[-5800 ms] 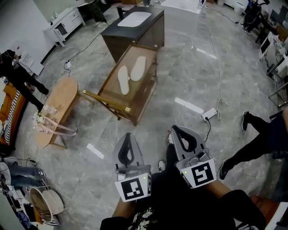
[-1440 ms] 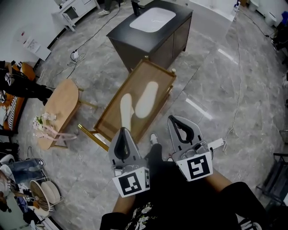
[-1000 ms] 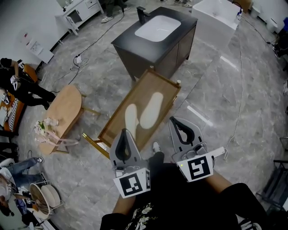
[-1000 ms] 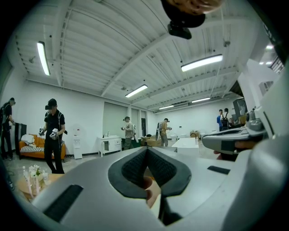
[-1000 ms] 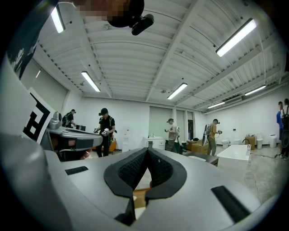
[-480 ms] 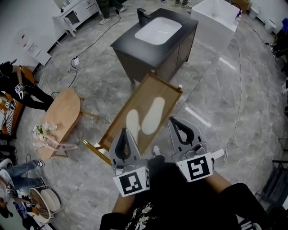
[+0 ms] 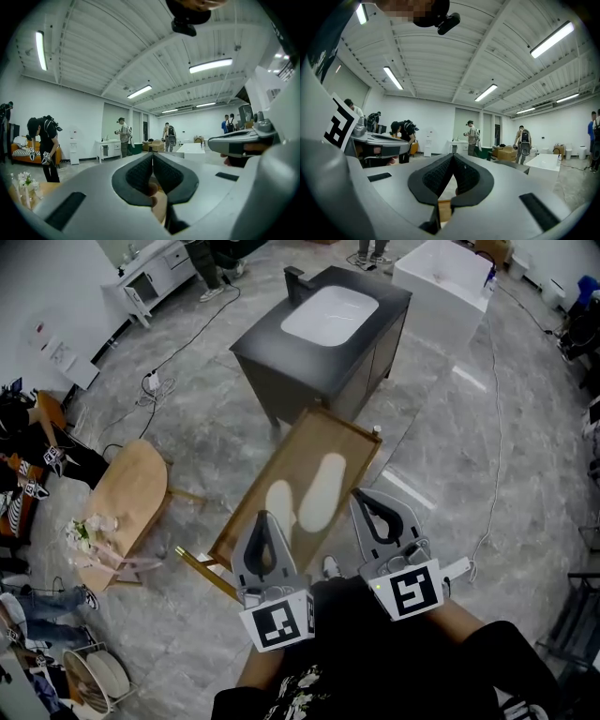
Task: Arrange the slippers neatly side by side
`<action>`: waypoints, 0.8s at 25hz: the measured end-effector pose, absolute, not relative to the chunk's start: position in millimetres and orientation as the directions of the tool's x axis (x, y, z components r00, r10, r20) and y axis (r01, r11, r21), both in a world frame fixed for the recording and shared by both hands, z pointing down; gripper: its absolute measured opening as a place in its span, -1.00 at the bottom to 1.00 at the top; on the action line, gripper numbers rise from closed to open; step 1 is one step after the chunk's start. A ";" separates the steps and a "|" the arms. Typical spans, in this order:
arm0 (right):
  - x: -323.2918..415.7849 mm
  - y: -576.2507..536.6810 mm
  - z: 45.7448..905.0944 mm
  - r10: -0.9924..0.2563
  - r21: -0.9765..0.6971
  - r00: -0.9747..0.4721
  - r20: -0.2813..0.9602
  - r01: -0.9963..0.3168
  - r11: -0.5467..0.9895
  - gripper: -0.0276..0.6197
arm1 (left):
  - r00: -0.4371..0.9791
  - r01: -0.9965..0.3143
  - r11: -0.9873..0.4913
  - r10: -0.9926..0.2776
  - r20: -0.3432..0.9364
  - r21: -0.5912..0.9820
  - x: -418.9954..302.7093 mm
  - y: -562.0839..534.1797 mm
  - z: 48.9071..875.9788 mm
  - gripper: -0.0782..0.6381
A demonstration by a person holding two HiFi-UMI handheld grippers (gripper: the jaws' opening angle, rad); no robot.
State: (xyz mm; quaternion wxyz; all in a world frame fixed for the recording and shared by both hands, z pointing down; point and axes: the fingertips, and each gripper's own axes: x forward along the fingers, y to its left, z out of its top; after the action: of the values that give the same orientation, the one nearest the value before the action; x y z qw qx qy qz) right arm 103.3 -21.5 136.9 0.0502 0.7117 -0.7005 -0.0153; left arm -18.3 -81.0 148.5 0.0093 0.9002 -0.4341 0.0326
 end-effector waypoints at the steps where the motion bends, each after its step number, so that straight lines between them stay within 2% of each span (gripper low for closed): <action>1: 102.6 -25.1 136.5 -0.999 0.098 0.014 0.051 -0.995 -0.009 -0.93 | 0.618 -0.785 -0.619 -0.784 0.065 -0.009 -19.4 -84.3 148.3 -0.79; 9: 91.6 -52.6 146.6 -0.994 0.117 -0.057 0.090 -0.991 0.067 -0.93 | 0.542 -0.839 -0.544 -0.832 0.119 0.018 -47.2 -104.7 169.9 -0.79; 20: 77.9 -83.2 172.8 -0.953 0.069 -0.266 0.142 -0.958 0.278 -0.93 | 0.428 -0.899 -0.438 -0.879 0.209 -0.005 -49.4 -113.1 196.1 -0.79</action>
State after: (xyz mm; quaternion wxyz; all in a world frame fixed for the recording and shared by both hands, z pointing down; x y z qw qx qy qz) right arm 77.9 -83.2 172.8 0.0779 0.6006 -0.7956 0.0152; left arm -49.4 -113.1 196.1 0.0536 0.8432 -0.5272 0.0906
